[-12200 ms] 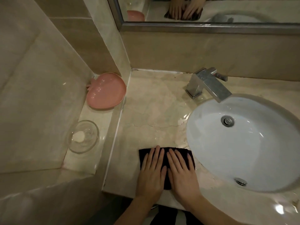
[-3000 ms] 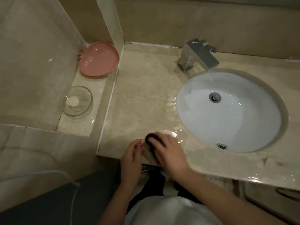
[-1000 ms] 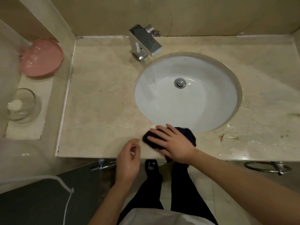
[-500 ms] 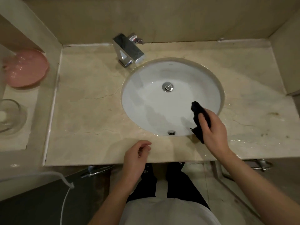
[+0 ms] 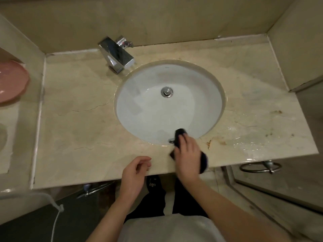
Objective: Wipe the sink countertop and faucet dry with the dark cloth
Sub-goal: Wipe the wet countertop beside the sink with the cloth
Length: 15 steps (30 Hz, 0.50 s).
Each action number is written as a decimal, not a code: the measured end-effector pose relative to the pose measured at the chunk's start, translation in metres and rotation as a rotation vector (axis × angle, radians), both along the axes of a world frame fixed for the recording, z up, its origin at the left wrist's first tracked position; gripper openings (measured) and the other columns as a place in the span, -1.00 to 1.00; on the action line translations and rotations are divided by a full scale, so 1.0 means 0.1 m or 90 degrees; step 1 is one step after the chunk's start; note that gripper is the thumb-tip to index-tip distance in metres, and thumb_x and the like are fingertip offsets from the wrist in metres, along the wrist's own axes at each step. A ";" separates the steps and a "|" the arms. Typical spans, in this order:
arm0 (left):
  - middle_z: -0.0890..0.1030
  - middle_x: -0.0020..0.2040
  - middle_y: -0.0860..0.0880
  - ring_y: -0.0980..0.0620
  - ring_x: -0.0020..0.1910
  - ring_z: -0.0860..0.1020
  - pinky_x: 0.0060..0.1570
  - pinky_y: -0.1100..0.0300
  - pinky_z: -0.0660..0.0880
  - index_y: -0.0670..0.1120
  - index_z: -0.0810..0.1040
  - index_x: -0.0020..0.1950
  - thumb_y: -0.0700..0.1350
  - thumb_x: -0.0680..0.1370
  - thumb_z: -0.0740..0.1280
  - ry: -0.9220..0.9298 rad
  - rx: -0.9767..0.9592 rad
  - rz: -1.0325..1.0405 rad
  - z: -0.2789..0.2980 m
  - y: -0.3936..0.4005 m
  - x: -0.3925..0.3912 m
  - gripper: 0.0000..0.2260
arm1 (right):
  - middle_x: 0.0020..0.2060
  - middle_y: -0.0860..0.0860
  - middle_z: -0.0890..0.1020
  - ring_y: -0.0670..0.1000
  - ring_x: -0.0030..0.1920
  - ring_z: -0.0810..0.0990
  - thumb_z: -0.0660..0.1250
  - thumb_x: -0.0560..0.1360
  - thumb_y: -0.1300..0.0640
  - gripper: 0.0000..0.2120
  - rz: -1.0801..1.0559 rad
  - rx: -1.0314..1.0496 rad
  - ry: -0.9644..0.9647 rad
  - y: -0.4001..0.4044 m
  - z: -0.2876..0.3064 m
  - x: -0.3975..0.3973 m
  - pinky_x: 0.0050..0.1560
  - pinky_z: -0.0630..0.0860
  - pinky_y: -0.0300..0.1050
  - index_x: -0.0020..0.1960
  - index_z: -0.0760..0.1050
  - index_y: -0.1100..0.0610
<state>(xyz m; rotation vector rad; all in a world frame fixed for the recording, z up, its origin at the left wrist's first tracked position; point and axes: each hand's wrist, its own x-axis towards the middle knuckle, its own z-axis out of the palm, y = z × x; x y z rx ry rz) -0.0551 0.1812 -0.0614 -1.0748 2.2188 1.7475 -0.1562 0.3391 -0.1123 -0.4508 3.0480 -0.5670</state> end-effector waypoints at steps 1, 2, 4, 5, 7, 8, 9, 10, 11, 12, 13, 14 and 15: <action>0.69 -0.16 0.04 0.13 -0.14 0.63 -0.03 0.29 0.52 0.02 0.65 -0.01 -0.33 0.61 0.29 0.000 0.000 -0.004 0.01 0.01 0.01 -0.74 | 0.21 0.15 0.59 0.19 0.19 0.54 0.13 0.59 0.05 -0.61 0.030 -0.011 -0.017 -0.22 -0.01 0.02 0.28 0.42 0.06 0.29 0.52 0.22; 0.69 -0.15 0.03 0.12 -0.14 0.63 -0.04 0.31 0.52 0.01 0.65 -0.01 -0.33 0.62 0.28 0.002 -0.003 -0.011 0.02 0.02 0.02 -0.74 | 0.17 0.11 0.60 0.16 0.16 0.55 0.14 0.59 0.04 -0.64 0.045 -0.022 -0.034 -0.40 -0.02 0.02 0.24 0.44 0.03 0.26 0.52 0.18; 0.70 -0.12 0.00 0.10 -0.13 0.64 -0.04 0.33 0.53 -0.01 0.65 0.01 -0.31 0.63 0.27 0.006 0.000 -0.020 0.06 0.01 0.04 -0.76 | 0.11 0.08 0.61 0.14 0.10 0.56 0.15 0.60 0.04 -0.70 0.045 -0.050 -0.060 -0.70 -0.01 -0.08 0.15 0.47 0.02 0.20 0.54 0.15; 0.70 -0.11 -0.01 0.10 -0.11 0.65 -0.03 0.33 0.54 -0.02 0.65 0.03 -0.30 0.64 0.26 0.008 0.007 -0.020 0.08 -0.01 0.04 -0.77 | 0.09 0.08 0.62 0.15 0.08 0.57 0.16 0.60 0.05 -0.71 0.041 -0.068 -0.071 -0.79 0.00 -0.16 0.12 0.49 0.02 0.18 0.55 0.16; 0.70 -0.10 -0.02 0.10 -0.08 0.65 -0.02 0.31 0.54 -0.02 0.66 0.05 -0.29 0.64 0.26 0.017 0.015 -0.014 0.10 -0.04 0.03 -0.76 | 0.11 0.09 0.62 0.17 0.10 0.56 0.19 0.63 0.07 -0.73 0.031 -0.119 -0.100 -0.84 0.08 -0.35 0.12 0.49 0.04 0.21 0.55 0.17; 0.70 -0.11 -0.03 0.10 -0.09 0.65 -0.02 0.31 0.54 -0.02 0.66 0.04 -0.31 0.63 0.26 0.023 0.017 -0.007 0.10 -0.05 0.02 -0.76 | 0.14 0.08 0.61 0.16 0.12 0.54 0.18 0.65 0.06 -0.73 0.023 -0.148 -0.122 -0.79 0.14 -0.46 0.14 0.46 0.04 0.24 0.54 0.15; 0.70 -0.12 -0.04 0.09 -0.10 0.65 -0.03 0.32 0.54 -0.02 0.66 0.03 -0.32 0.63 0.26 0.028 0.017 -0.001 0.10 -0.06 0.00 -0.75 | 0.16 0.05 0.60 0.13 0.14 0.52 0.15 0.66 0.04 -0.71 0.013 -0.174 -0.133 -0.70 0.21 -0.56 0.16 0.44 0.02 0.26 0.52 0.11; 0.69 -0.14 -0.05 0.09 -0.12 0.65 -0.04 0.33 0.53 -0.03 0.66 0.01 -0.34 0.62 0.26 0.032 0.016 0.004 0.09 -0.06 -0.02 -0.74 | 0.16 0.01 0.59 0.09 0.14 0.50 0.11 0.66 0.02 -0.70 0.004 -0.201 -0.129 -0.57 0.31 -0.64 0.16 0.42 -0.01 0.27 0.52 0.06; 0.69 -0.15 -0.06 0.09 -0.14 0.64 -0.06 0.34 0.53 -0.04 0.67 0.01 -0.35 0.61 0.27 0.035 0.018 0.006 0.09 -0.06 -0.04 -0.74 | 0.15 -0.04 0.59 0.04 0.13 0.49 0.11 0.67 0.00 -0.71 -0.006 -0.231 -0.115 -0.39 0.41 -0.69 0.16 0.41 -0.05 0.26 0.52 0.01; 0.69 -0.16 -0.07 0.09 -0.15 0.64 -0.08 0.35 0.53 -0.04 0.67 0.00 -0.36 0.61 0.27 0.039 0.023 0.004 0.08 -0.05 -0.07 -0.74 | 0.13 -0.08 0.60 -0.01 0.12 0.49 0.12 0.67 0.01 -0.73 -0.019 -0.257 -0.090 -0.19 0.52 -0.73 0.15 0.40 -0.10 0.25 0.53 -0.02; 0.69 -0.16 -0.07 0.08 -0.16 0.63 -0.09 0.36 0.52 -0.04 0.67 0.00 -0.36 0.61 0.27 0.042 0.029 -0.003 0.08 -0.03 -0.10 -0.73 | 0.12 -0.11 0.60 -0.04 0.12 0.49 0.15 0.67 0.01 -0.75 -0.036 -0.273 -0.064 0.05 0.63 -0.75 0.15 0.39 -0.15 0.24 0.54 -0.04; 0.69 -0.16 -0.05 0.07 -0.15 0.63 -0.08 0.34 0.53 -0.02 0.67 0.00 -0.35 0.61 0.28 0.043 0.034 -0.014 0.06 -0.01 -0.14 -0.73 | 0.11 -0.13 0.61 -0.06 0.13 0.49 0.17 0.67 0.02 -0.76 -0.056 -0.279 -0.043 0.31 0.72 -0.76 0.14 0.39 -0.17 0.25 0.55 -0.06; 0.70 -0.15 -0.02 0.08 -0.14 0.64 -0.05 0.32 0.53 0.00 0.67 0.00 -0.33 0.61 0.28 0.043 0.036 -0.029 0.06 0.02 -0.18 -0.74 | 0.11 -0.14 0.62 -0.07 0.13 0.50 0.18 0.66 0.01 -0.76 -0.079 -0.280 -0.027 0.57 0.80 -0.78 0.13 0.39 -0.18 0.25 0.56 -0.08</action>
